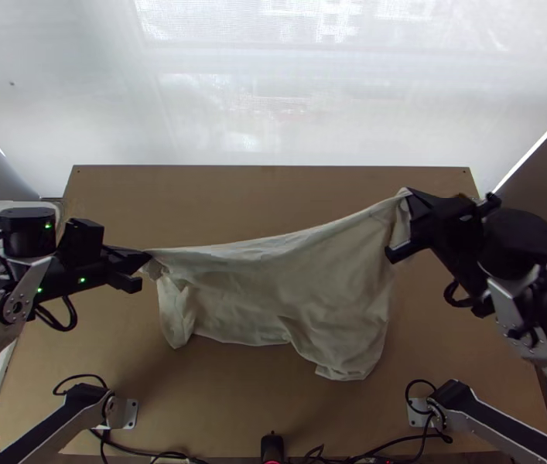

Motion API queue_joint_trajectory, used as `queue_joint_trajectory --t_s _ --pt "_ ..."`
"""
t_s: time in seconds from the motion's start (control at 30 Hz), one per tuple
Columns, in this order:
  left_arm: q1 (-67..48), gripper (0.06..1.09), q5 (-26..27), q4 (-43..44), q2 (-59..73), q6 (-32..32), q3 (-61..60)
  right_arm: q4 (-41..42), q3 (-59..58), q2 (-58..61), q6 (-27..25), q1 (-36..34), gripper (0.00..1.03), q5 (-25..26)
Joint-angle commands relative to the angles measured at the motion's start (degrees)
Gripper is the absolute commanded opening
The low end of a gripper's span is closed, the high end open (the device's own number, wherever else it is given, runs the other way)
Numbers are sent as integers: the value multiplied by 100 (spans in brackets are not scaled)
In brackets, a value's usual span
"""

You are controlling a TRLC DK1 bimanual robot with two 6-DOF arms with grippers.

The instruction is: Fold the t-shirt

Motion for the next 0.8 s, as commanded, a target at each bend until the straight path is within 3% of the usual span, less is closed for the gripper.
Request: queue_joint_trajectory --t_s 0.0,0.17,0.37,0.77 --pt "177 9 4 1124 1039 372 -556 1261 -448 1377 57 -298 3 -357" --pt "493 9 -4 2064 2094 451 -485 1990 -238 2634 66 -676 3 -541" --pt "731 9 -4 2811 3377 389 -151 2245 466 3961 48 -1028 3 -611" --pt "924 9 -145 3312 5407 345 1167 2315 1881 5825 74 -1344 3 -620"
